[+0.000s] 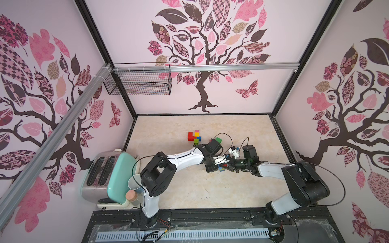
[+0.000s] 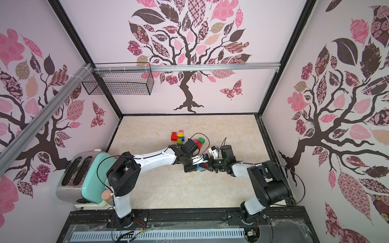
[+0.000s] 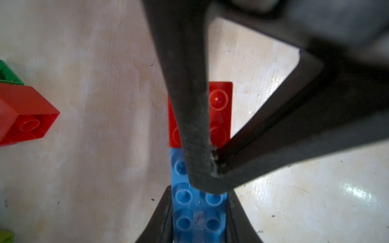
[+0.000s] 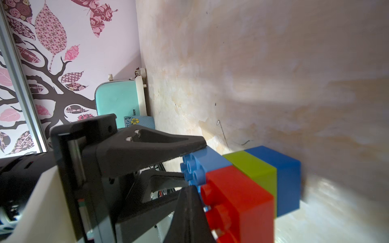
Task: Assemble the number 4 with lego
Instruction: Assemble the lego brick with the lego brick, then pick up the lego brick from the center of the board.
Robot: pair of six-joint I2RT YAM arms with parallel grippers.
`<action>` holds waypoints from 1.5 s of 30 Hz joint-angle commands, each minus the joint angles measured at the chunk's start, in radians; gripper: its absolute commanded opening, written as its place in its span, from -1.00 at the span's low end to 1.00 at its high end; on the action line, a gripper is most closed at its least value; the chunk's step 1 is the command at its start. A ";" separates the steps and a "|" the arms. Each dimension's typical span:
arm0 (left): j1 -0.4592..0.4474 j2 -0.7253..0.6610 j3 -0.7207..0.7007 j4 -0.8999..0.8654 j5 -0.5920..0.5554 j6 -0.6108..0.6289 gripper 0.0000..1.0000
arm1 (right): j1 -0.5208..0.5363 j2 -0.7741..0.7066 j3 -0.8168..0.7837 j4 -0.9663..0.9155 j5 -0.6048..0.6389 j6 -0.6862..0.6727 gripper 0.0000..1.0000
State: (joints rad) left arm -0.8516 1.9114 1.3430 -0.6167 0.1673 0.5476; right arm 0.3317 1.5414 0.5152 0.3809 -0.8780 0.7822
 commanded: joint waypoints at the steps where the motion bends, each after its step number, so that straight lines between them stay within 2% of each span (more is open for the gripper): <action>1: -0.024 0.023 0.056 -0.038 0.003 0.008 -0.51 | 0.013 0.005 -0.009 -0.096 0.133 -0.023 -1.00; 3: -0.023 0.018 0.069 -0.054 0.026 0.012 -0.31 | 0.012 -0.002 -0.008 -0.094 0.136 -0.020 -1.00; 10: -0.021 -0.036 0.051 -0.019 0.071 -0.014 0.07 | 0.012 -0.022 0.007 -0.097 0.140 -0.022 -1.00; 11: -0.017 -0.050 0.040 -0.008 0.088 -0.020 0.18 | 0.012 -0.019 0.010 -0.101 0.136 -0.026 -1.00; 17: 0.054 -0.196 -0.050 0.087 0.212 -0.152 0.36 | 0.013 -0.019 0.036 -0.117 0.091 -0.050 -1.00; 18: 0.069 -0.239 -0.076 0.122 0.227 -0.194 0.45 | 0.013 -0.022 0.045 -0.123 0.081 -0.055 -1.00; 20: 0.095 -0.329 -0.133 0.206 0.222 -0.274 0.81 | 0.013 -0.033 0.062 -0.134 0.057 -0.064 -1.00; 21: 0.107 -0.378 -0.169 0.259 0.206 -0.320 0.93 | 0.013 -0.041 0.074 -0.141 0.043 -0.068 -1.00; 22: 0.112 -0.421 -0.198 0.305 0.163 -0.363 0.96 | 0.014 -0.048 0.085 -0.145 0.029 -0.070 -1.00; 24: 0.118 -0.510 -0.253 0.385 0.037 -0.432 0.96 | 0.015 -0.067 0.113 -0.151 -0.003 -0.075 -1.00; 28: 0.120 -0.611 -0.307 0.439 -0.223 -0.497 0.96 | 0.015 -0.094 0.182 -0.198 -0.027 -0.095 -0.83; 30: 0.120 -0.624 -0.303 0.403 -0.315 -0.537 0.96 | 0.014 -0.097 0.223 -0.248 0.036 -0.125 -0.60; 32: 0.121 -0.624 -0.304 0.396 -0.380 -0.601 0.96 | 0.015 -0.079 0.267 -0.322 0.173 -0.166 -0.32; 35: 0.121 -0.618 -0.308 0.383 -0.485 -0.693 0.96 | 0.017 0.010 0.379 -0.426 0.353 -0.227 -0.09; 38: 0.121 -0.632 -0.325 0.383 -0.523 -0.742 0.96 | 0.026 0.126 0.501 -0.491 0.448 -0.258 0.10; 40: 0.121 -0.645 -0.341 0.391 -0.524 -0.758 0.96 | 0.051 0.186 0.567 -0.513 0.560 -0.281 0.19; 42: 0.120 -0.660 -0.361 0.400 -0.517 -0.757 0.96 | 0.080 0.252 0.638 -0.541 0.656 -0.309 0.42; 45: 0.121 -0.671 -0.380 0.388 -0.525 -0.757 0.96 | 0.088 0.346 0.726 -0.577 0.695 -0.307 0.50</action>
State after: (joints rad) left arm -0.7326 1.2728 1.0019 -0.2329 -0.3225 -0.1780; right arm 0.4030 1.8065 1.1664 -0.1081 -0.3161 0.5117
